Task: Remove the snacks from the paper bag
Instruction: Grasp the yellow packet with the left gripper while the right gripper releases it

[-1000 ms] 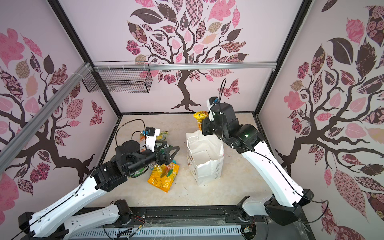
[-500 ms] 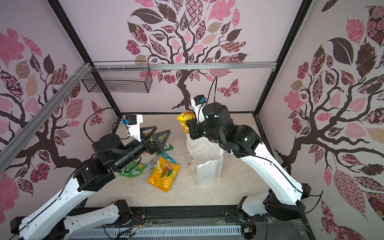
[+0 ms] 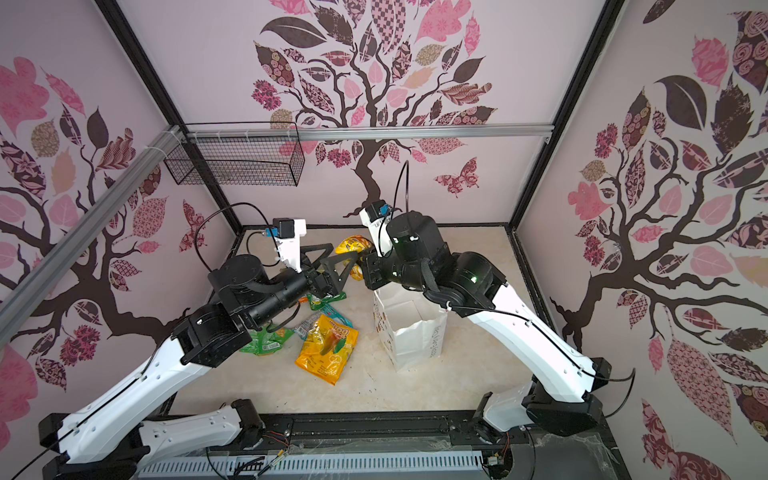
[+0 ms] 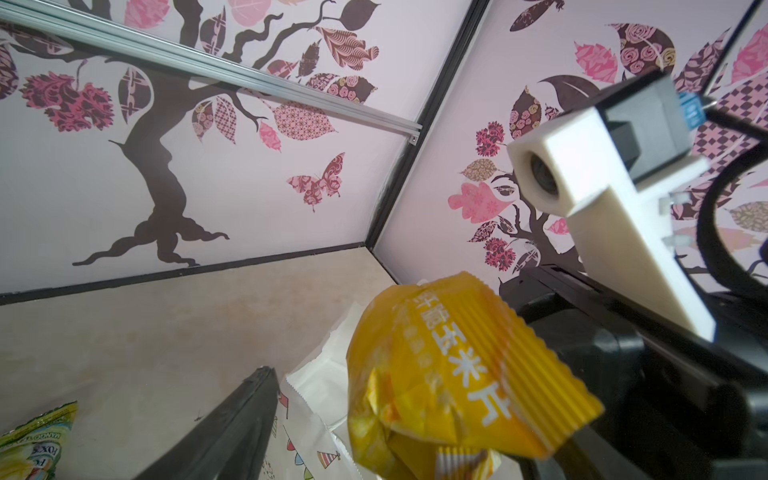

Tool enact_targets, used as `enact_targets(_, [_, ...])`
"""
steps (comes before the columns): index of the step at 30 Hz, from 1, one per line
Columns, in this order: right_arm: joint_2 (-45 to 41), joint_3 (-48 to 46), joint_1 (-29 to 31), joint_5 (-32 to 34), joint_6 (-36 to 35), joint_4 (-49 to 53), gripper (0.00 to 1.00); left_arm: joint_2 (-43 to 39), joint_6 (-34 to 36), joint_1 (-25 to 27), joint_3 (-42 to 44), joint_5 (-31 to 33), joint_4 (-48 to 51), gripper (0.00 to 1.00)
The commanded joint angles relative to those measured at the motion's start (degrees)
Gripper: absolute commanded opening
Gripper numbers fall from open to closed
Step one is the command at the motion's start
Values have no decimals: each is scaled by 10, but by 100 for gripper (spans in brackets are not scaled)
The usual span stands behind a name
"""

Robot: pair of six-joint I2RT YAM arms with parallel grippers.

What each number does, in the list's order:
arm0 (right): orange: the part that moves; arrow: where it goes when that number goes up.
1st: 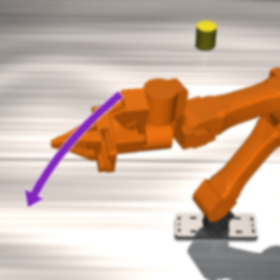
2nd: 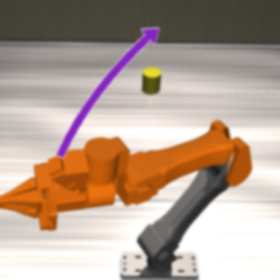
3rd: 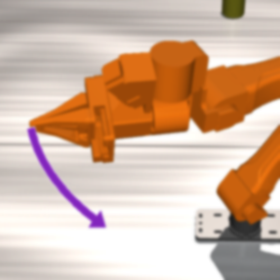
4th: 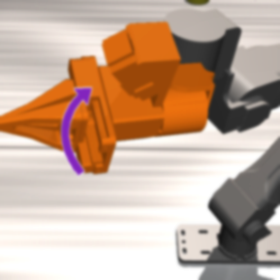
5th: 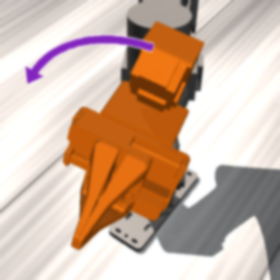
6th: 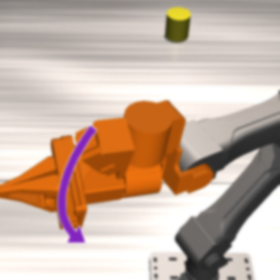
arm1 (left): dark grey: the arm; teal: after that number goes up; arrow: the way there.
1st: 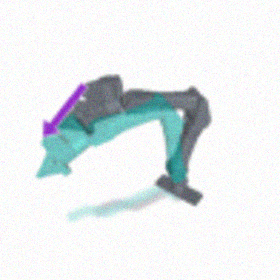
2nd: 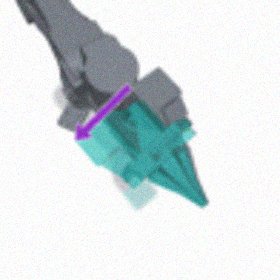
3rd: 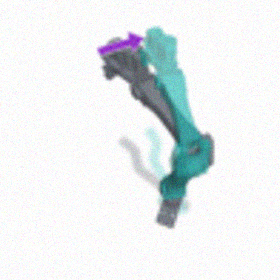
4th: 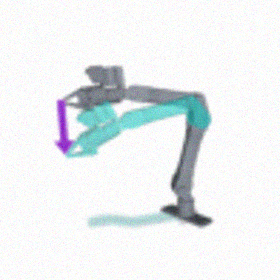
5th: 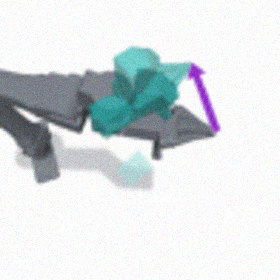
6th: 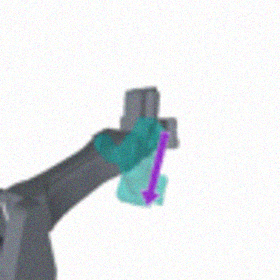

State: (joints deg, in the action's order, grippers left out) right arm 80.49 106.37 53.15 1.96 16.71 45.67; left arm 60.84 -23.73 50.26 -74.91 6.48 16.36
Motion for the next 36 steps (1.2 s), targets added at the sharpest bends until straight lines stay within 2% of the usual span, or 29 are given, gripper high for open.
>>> enact_targets(1, [-3, -23, 7, -46, -1, -27, 8, 1, 0, -1, -23, -13, -7, 79])
enact_targets(4, [-9, -41, 9, -55, 1, -39, 9, -1, -3, -1, -19, -12, -11, 66])
enact_targets(13, [-25, -68, 9, -55, 7, -65, 17, -8, -12, -1, -19, -17, -7, 15])
enact_targets(16, [-27, -71, 9, -56, 6, -71, 25, -11, -12, -1, -20, -20, -6, 5])
enact_targets(17, [-28, -72, 9, -56, 5, -72, 29, -12, -12, -1, -19, -21, -5, 3])
enact_targets(19, [-31, -75, 9, -54, 5, -76, 48, -15, -8, -1, -19, -21, -3, 0])
enact_targets(22, [-42, -83, 9, -44, 4, -83, 72, -23, 6, -1, -19, -31, -1, 0])
enact_targets(23, [-47, -85, 10, -42, 2, -84, 76, -25, 9, -1, -20, -32, -1, 0])
enact_targets(30, [-105, -126, 9, -64, -25, -125, 98, -53, 51, -1, -24, -14, 21, 0])
enact_targets(36, [-212, -247, 9, -30, -28, -244, 100, -101, 86, -1, 16, 22, 19, 0])
